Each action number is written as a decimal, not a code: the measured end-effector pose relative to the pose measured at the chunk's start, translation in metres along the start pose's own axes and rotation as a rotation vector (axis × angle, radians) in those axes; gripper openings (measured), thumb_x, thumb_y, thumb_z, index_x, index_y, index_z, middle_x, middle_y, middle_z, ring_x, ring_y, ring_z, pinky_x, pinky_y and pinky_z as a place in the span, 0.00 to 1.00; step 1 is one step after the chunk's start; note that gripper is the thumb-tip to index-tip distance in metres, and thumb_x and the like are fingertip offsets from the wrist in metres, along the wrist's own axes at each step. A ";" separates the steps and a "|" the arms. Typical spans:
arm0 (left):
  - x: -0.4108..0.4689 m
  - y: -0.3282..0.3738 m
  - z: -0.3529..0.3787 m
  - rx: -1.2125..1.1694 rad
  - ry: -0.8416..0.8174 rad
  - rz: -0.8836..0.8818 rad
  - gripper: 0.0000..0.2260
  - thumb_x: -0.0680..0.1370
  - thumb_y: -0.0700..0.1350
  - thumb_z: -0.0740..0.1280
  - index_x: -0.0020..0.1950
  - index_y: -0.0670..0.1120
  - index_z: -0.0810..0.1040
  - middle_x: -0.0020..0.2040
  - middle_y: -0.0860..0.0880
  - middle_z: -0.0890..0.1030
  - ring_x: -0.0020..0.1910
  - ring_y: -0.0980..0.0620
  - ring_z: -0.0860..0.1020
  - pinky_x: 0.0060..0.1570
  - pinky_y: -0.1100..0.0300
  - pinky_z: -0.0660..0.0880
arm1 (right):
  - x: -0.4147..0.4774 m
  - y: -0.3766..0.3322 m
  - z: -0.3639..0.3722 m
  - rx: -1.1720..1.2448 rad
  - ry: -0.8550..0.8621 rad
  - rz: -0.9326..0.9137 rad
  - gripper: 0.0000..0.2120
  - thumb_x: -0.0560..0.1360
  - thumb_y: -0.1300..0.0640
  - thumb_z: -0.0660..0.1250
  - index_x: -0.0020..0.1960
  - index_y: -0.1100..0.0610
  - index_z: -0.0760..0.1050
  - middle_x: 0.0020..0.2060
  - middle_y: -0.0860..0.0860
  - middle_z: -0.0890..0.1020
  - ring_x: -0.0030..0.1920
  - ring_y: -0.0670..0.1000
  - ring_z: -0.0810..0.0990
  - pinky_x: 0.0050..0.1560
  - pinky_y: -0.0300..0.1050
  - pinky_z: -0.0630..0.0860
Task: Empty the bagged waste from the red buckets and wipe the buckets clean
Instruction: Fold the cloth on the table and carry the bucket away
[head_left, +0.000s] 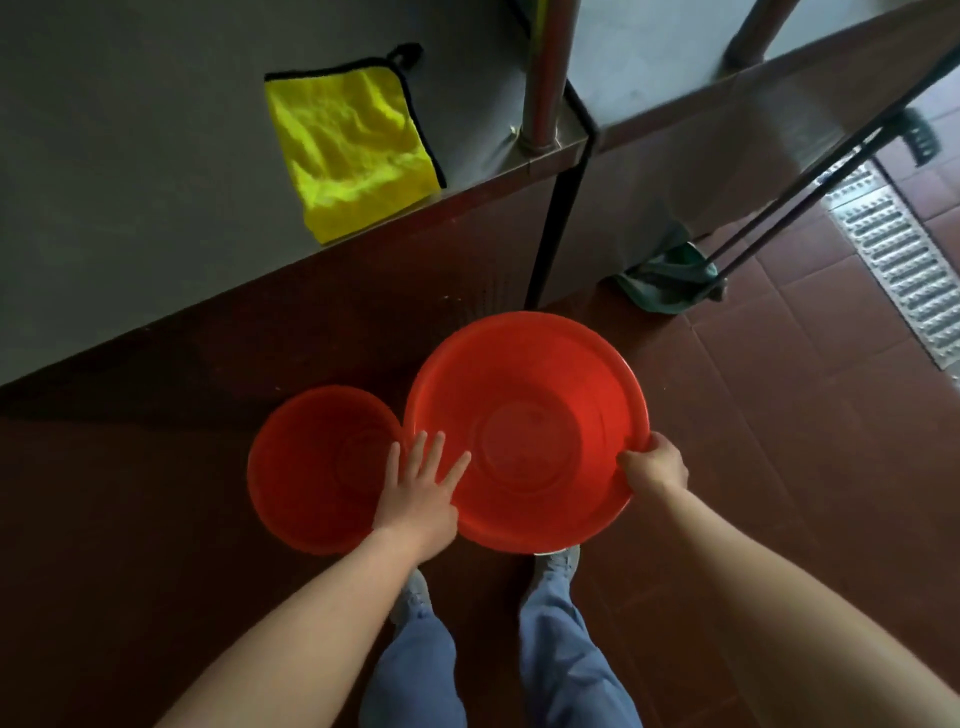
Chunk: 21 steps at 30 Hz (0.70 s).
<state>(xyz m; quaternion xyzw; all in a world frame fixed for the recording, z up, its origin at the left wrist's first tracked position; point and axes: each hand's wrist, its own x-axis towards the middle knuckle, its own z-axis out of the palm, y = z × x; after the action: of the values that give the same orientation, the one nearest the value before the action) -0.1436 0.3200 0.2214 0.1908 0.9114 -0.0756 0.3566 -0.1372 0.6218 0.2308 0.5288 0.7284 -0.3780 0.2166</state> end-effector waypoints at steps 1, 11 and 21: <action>0.012 0.008 0.008 -0.055 0.019 -0.031 0.33 0.81 0.53 0.53 0.81 0.59 0.38 0.82 0.44 0.36 0.78 0.41 0.31 0.75 0.36 0.33 | 0.012 0.003 0.008 0.013 0.005 0.014 0.13 0.68 0.60 0.67 0.52 0.51 0.77 0.45 0.54 0.83 0.50 0.61 0.81 0.54 0.53 0.79; 0.129 0.027 0.102 -0.185 0.141 -0.147 0.31 0.82 0.64 0.49 0.81 0.61 0.39 0.82 0.44 0.38 0.80 0.41 0.34 0.76 0.37 0.37 | 0.117 0.029 0.117 0.125 0.023 0.069 0.07 0.69 0.62 0.65 0.45 0.53 0.77 0.37 0.52 0.80 0.37 0.52 0.77 0.44 0.48 0.76; 0.194 0.031 0.169 -0.227 0.125 -0.168 0.30 0.83 0.65 0.48 0.80 0.61 0.37 0.82 0.43 0.36 0.79 0.40 0.33 0.77 0.38 0.39 | 0.182 0.054 0.188 0.232 -0.080 0.063 0.10 0.73 0.63 0.67 0.52 0.54 0.78 0.42 0.53 0.82 0.42 0.55 0.82 0.43 0.50 0.82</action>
<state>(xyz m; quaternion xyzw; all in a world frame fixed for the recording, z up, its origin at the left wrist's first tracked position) -0.1560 0.3593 -0.0346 0.0767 0.9472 0.0105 0.3111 -0.1657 0.5937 -0.0337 0.5576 0.6534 -0.4736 0.1945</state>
